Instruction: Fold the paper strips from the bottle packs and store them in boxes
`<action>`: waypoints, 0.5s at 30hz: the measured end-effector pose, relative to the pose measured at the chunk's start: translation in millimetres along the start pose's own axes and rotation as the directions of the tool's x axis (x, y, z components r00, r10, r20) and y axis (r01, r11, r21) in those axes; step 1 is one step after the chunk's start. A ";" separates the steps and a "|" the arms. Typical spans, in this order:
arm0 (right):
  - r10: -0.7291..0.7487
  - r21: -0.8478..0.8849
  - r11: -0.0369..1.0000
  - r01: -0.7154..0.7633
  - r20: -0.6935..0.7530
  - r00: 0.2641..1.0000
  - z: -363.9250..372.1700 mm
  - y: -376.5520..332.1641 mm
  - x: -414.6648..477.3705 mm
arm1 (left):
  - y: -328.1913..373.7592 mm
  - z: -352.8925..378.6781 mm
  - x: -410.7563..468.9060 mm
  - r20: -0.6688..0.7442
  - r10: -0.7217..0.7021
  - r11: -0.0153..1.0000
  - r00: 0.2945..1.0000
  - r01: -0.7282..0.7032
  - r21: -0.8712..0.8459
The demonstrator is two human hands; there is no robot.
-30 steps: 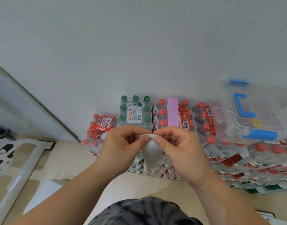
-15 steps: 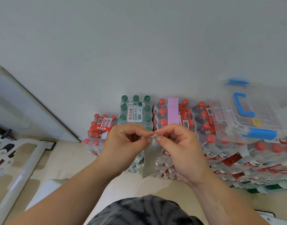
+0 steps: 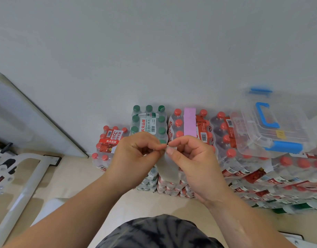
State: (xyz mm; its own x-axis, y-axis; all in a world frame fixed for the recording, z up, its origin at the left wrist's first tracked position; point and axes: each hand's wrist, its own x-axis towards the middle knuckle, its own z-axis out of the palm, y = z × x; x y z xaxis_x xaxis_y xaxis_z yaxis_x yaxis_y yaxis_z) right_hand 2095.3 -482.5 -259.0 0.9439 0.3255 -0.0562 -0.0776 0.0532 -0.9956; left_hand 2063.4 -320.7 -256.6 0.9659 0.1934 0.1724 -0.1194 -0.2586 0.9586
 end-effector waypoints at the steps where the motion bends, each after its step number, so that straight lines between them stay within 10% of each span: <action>1: 0.003 -0.004 1.000 -0.003 -0.007 1.000 0.7 0.1 0.5 | -0.8 0.3 -0.5 -0.012 0.023 0.999 1.000 -0.023 0.029; 15: 0.092 0.143 0.986 -0.090 -0.007 0.996 -4.0 -4.3 7.8 | 14.6 -0.3 3.1 0.027 -0.160 0.975 0.987 0.162 -0.155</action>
State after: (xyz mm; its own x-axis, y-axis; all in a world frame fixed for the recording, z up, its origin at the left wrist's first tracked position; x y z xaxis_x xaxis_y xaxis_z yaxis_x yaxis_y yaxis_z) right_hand 2104.2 -484.0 -255.4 0.9351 0.3222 -0.1476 -0.2068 0.1579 -0.9656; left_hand 2064.6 -323.6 -242.0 0.9784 0.2065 0.0108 0.0046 -0.0742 0.9972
